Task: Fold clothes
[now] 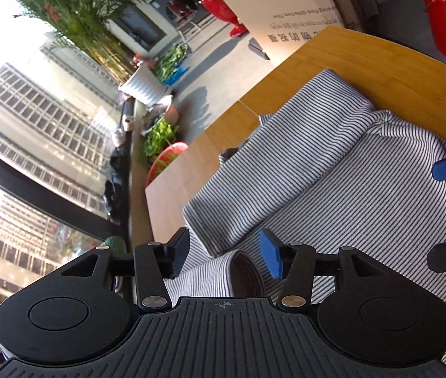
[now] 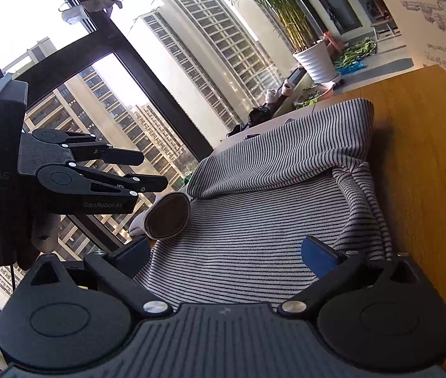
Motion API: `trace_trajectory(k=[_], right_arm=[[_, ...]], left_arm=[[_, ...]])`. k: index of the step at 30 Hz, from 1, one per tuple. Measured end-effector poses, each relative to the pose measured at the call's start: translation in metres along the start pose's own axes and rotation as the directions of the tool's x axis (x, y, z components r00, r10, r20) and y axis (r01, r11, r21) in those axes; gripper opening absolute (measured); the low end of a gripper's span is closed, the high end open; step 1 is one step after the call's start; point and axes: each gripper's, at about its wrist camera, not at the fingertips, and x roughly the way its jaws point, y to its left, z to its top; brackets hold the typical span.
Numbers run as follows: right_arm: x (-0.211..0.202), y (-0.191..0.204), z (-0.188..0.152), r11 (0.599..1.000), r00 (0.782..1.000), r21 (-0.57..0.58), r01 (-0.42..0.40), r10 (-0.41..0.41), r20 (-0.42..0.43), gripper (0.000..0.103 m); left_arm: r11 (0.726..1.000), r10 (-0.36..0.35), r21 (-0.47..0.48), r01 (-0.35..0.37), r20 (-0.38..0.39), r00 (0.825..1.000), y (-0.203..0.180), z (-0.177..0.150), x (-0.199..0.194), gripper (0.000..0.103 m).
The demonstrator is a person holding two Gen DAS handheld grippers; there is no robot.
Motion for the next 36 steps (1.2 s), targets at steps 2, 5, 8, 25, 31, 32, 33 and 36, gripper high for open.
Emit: trace_trajectory(k=[2,5,8,25,31,32,33,36], right_arm=[[0.0,-0.001,-0.001,1.0,1.0,0.0,0.002,-0.002,-0.003,0.102],[0.001,-0.001,-0.001,1.0,1.0,0.001,0.004,-0.004,-0.007,0.102],[0.002,-0.002,-0.001,1.0,1.0,0.002,0.006,-0.006,-0.011,0.102],[0.005,-0.005,0.0,1.0,1.0,0.011,0.015,-0.015,-0.026,0.103],[0.005,-0.003,-0.001,1.0,1.0,0.006,0.012,-0.011,-0.021,0.103],[0.005,-0.004,-0.001,1.0,1.0,0.007,0.013,-0.012,-0.021,0.103],[0.005,-0.004,-0.001,1.0,1.0,0.008,0.014,-0.013,-0.022,0.103],[0.006,-0.004,0.0,1.0,1.0,0.014,0.017,-0.017,-0.025,0.103]], left_arm=[[1.0,-0.01,-0.007,0.01,-0.016,1.0,0.0,-0.005,0.005,0.055],[0.999,-0.022,-0.024,0.021,-0.044,0.999,0.003,-0.014,0.015,0.054],[0.999,-0.028,-0.032,0.026,-0.068,0.997,0.005,-0.022,0.022,0.05],[0.962,-0.008,-0.273,-0.021,-0.103,0.995,0.077,-0.026,0.045,0.01],[0.831,0.049,-0.556,0.03,0.127,0.991,0.167,0.02,-0.025,0.009],[0.811,0.055,-0.583,0.053,0.166,0.985,0.176,0.026,-0.036,0.009],[0.792,0.06,-0.605,0.077,0.204,0.977,0.183,0.032,-0.046,0.009],[0.792,0.083,-0.6,0.114,0.291,0.953,0.189,0.051,-0.068,0.008]])
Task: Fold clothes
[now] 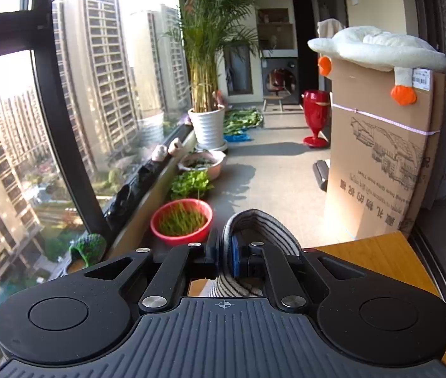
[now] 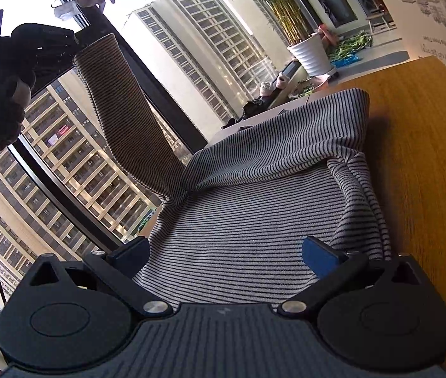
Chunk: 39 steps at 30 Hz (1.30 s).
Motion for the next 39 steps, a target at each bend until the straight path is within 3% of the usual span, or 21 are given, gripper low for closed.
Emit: trace_trajectory(k=[3,8,14,16,18,20,23,25,28,30,32,34,35,36,39], right_arm=[[0.0,0.0,0.0,1.0,1.0,0.002,-0.001,0.001,0.001,0.103],[-0.002,0.0,-0.001,1.0,1.0,0.002,-0.002,0.002,0.002,0.103],[-0.003,0.001,-0.001,1.0,1.0,0.001,-0.002,0.002,0.004,0.103],[-0.002,0.001,-0.001,1.0,1.0,-0.001,-0.004,0.004,0.005,0.103],[-0.001,0.002,-0.001,1.0,1.0,-0.002,-0.004,0.004,0.004,0.103],[-0.001,0.002,-0.001,1.0,1.0,-0.001,-0.003,0.003,0.002,0.103],[-0.001,0.001,-0.001,1.0,1.0,0.0,-0.003,0.003,-0.001,0.103],[0.0,0.0,-0.001,1.0,1.0,0.0,-0.003,0.003,-0.003,0.103],[0.001,-0.001,-0.001,1.0,1.0,0.003,-0.002,0.002,-0.008,0.103],[0.002,-0.003,-0.001,1.0,1.0,0.01,-0.002,0.002,-0.013,0.103],[0.002,-0.005,-0.001,1.0,1.0,0.016,-0.003,0.003,-0.016,0.103],[0.002,-0.007,0.001,1.0,1.0,0.026,-0.009,0.01,-0.018,0.103],[0.002,-0.01,0.001,0.999,1.0,0.037,-0.008,0.009,-0.019,0.103],[0.003,-0.011,0.002,0.999,1.0,0.047,-0.007,0.008,-0.021,0.103],[0.0,-0.015,0.001,0.997,1.0,0.07,-0.009,0.011,-0.021,0.103]], left_arm=[[0.999,-0.02,0.048,0.018,0.047,0.999,-0.02,0.014,-0.008,0.007],[0.988,-0.075,0.141,0.066,0.059,0.995,-0.065,0.023,-0.011,0.007],[0.959,-0.106,0.264,0.106,-0.014,0.994,-0.113,-0.003,0.007,0.013],[0.928,-0.111,0.35,0.13,-0.074,0.991,-0.132,-0.028,0.019,0.022],[0.878,-0.119,0.449,0.165,-0.129,0.984,-0.151,-0.056,0.03,0.042],[0.81,-0.12,0.551,0.203,-0.183,0.976,-0.167,-0.088,0.041,0.046],[0.712,-0.061,0.672,0.203,-0.23,0.971,-0.185,-0.133,0.064,0.053],[0.687,-0.015,0.706,0.172,-0.223,0.975,-0.189,-0.152,0.087,0.053],[0.708,0.036,0.692,0.14,-0.234,0.972,-0.189,-0.162,0.125,0.054],[0.733,0.069,0.666,0.138,-0.275,0.959,-0.185,-0.167,0.153,0.059],[0.738,0.104,0.664,0.119,-0.286,0.953,-0.182,-0.174,0.174,0.06],[0.736,0.103,0.669,0.102,-0.26,0.96,-0.179,-0.174,0.176,0.044],[0.741,0.095,0.664,0.1,-0.251,0.963,-0.177,-0.171,0.173,0.023],[0.756,0.088,0.648,0.089,-0.235,0.968,-0.173,-0.164,0.168,0.016],[0.855,0.048,0.516,0.057,-0.186,0.981,-0.15,-0.125,0.146,0.014]])
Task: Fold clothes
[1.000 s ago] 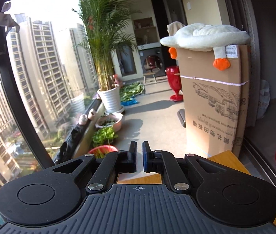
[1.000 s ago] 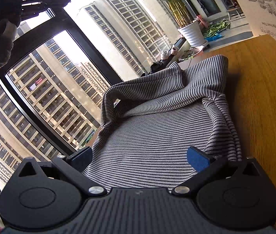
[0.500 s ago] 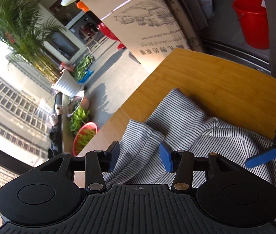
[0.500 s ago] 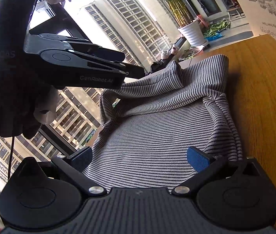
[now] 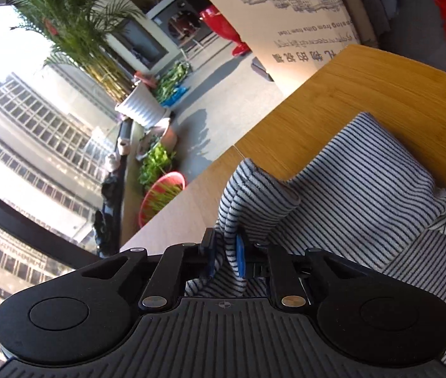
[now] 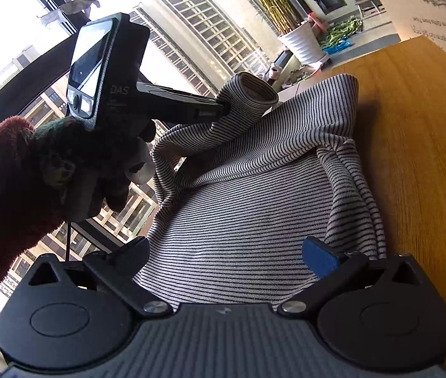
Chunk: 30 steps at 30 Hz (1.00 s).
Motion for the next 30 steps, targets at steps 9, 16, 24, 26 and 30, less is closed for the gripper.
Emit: trace_trajectory(k=[9,16,24,26,30], right_arm=[[-0.001,0.001,-0.002,1.0,1.0,-0.016,0.008,-0.008,-0.003,0.103],[-0.001,0.0,-0.002,1.0,1.0,-0.011,0.006,-0.006,-0.004,0.103],[-0.001,-0.001,-0.001,1.0,1.0,-0.003,-0.003,0.003,-0.001,0.103],[-0.004,-0.002,-0.003,1.0,1.0,0.0,-0.01,0.01,0.008,0.103],[-0.007,-0.009,-0.001,1.0,0.999,0.022,-0.017,0.016,0.052,0.103]], left_arm=[[0.96,-0.134,-0.227,0.163,0.138,0.981,0.043,0.035,-0.063,0.014],[0.944,-0.227,-0.204,0.258,0.164,0.96,0.013,0.044,-0.065,0.031],[0.917,-0.259,-0.253,0.31,0.214,0.942,0.029,0.01,-0.076,0.062],[0.909,-0.274,-0.272,0.316,0.182,0.945,0.029,-0.016,-0.067,0.063],[0.918,-0.213,-0.308,0.252,0.154,0.965,0.024,-0.072,-0.049,0.067]])
